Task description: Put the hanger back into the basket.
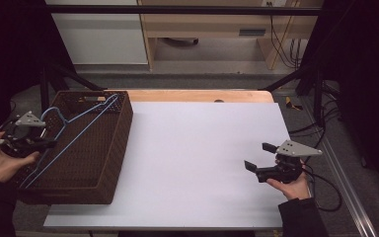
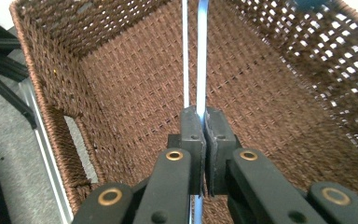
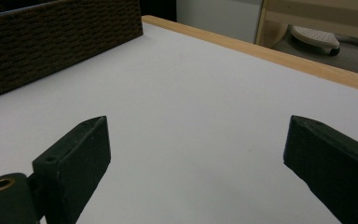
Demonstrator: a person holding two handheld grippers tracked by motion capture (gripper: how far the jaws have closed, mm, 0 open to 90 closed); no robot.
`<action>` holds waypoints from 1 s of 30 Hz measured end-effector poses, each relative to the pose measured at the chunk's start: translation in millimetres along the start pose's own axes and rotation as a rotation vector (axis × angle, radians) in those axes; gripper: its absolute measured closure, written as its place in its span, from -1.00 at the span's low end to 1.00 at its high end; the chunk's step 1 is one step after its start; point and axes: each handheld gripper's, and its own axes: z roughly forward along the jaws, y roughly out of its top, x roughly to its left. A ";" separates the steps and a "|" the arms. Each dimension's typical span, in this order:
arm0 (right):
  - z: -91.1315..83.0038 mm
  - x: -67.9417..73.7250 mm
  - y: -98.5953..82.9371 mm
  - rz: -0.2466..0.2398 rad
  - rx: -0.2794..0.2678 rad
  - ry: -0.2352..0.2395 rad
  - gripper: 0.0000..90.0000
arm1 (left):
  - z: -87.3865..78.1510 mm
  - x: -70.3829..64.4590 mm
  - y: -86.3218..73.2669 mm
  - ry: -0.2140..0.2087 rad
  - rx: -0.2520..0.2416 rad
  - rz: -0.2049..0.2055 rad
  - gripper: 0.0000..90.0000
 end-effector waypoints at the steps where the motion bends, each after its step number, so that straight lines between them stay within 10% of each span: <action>1: 0.0 0.0 0.0 0.000 -0.001 0.000 -0.83 | 2.6 -0.1 -0.2 0.000 0.005 0.000 0.95; 17: 0.0 -0.4 -0.2 0.001 -0.003 0.000 -0.84 | 68.6 -14.2 -11.9 -0.048 0.070 0.000 0.94; 30: -2.5 -1.6 0.1 0.011 -0.017 -0.008 -0.85 | 29.3 -22.8 -15.3 -0.135 -0.219 -0.121 0.00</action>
